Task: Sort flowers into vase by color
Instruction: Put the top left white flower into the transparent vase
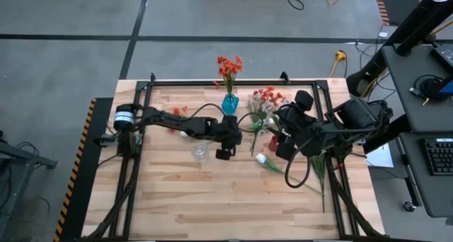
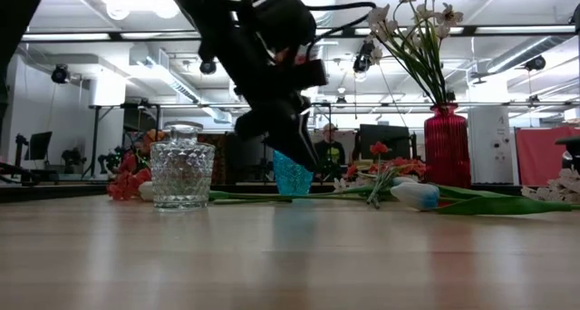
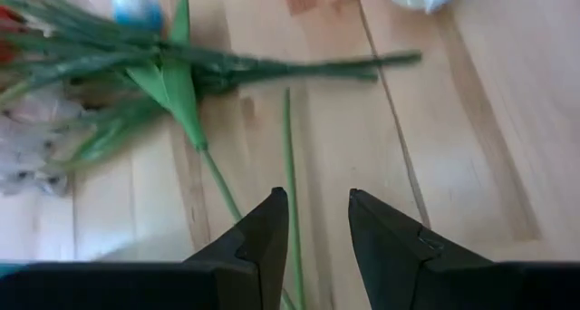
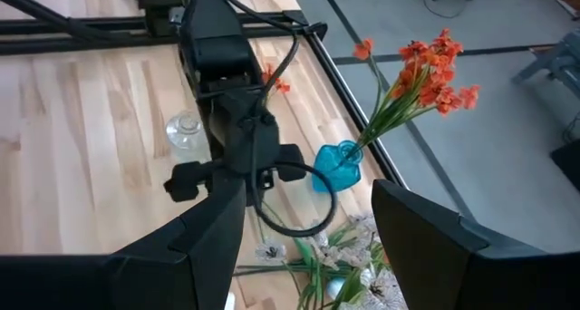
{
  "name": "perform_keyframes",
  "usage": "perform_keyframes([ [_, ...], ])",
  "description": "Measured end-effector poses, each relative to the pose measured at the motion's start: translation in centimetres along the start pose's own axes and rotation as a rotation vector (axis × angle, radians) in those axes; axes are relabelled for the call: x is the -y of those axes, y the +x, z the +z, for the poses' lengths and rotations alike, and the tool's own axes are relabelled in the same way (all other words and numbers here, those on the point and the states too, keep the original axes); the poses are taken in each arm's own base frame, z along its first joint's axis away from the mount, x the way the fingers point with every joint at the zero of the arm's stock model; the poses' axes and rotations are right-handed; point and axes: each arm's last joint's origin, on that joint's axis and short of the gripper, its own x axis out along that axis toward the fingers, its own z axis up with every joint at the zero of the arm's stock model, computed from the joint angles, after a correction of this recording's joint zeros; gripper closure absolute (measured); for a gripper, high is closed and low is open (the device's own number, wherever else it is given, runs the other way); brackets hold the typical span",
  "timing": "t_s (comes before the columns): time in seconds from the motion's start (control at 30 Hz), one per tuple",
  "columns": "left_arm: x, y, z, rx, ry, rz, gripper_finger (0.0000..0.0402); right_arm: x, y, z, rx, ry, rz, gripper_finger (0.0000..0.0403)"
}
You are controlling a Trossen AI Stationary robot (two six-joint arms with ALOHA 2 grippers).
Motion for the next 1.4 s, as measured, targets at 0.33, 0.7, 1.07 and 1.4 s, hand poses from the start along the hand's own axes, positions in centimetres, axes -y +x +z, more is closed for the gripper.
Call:
perform_keyframes([
  [0.33,-0.8,1.5,0.0,-0.077,-0.05,-0.021,0.0299,-0.2,0.3,-0.2,-0.012,-0.011,-0.005,0.017],
  [0.7,-0.8,1.8,-0.5,-0.088,-0.096,-0.023,0.0267,-0.2,0.3,-0.2,-0.014,-0.013,-0.004,0.017],
  [1.07,-0.8,0.8,-0.7,-0.124,-0.112,-0.027,0.0209,-0.2,0.3,-0.2,-0.015,-0.013,-0.004,0.017],
  [1.4,-1.4,-1.5,0.6,-0.031,-0.109,-0.019,0.0207,-0.2,0.3,-0.2,-0.014,-0.022,-0.005,0.017],
])
